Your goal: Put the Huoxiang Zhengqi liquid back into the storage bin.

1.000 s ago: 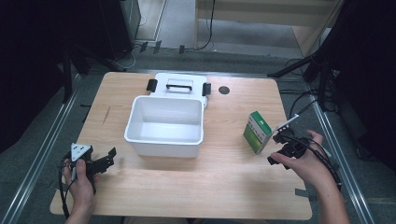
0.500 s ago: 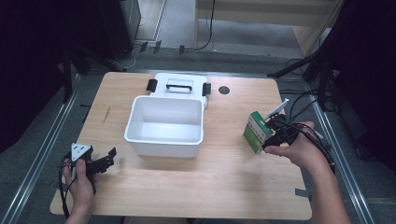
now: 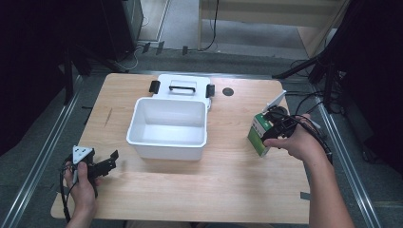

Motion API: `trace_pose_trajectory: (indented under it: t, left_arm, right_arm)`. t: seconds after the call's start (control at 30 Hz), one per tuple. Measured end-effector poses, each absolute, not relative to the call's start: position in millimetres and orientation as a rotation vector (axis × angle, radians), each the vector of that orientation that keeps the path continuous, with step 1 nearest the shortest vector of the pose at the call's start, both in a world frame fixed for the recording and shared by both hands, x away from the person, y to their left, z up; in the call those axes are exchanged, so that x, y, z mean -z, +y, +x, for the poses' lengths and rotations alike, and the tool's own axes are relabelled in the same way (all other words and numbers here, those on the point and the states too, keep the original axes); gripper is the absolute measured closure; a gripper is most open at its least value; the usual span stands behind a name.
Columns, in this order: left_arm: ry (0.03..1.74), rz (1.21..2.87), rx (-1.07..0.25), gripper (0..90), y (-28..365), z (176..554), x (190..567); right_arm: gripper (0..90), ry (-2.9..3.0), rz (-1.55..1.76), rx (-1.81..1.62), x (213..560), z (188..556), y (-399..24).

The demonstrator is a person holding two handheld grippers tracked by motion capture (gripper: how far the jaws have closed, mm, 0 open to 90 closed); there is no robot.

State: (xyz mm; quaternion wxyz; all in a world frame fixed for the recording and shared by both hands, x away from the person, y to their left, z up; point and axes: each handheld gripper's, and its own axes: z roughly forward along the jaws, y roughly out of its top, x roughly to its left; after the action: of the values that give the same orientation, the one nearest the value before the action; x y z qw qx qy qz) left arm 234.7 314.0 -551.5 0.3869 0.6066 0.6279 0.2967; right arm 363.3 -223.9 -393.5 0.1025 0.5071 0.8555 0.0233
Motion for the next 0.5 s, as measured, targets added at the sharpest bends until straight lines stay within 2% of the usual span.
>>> trace_pose_trajectory:
  t: [0.5]
  left_arm:
    - [1.601, 1.540, -0.749, 10.5, 314, 235, 552]
  right_arm:
    - [35.4, 2.560, 1.538, -0.058, 394, 389, -211]
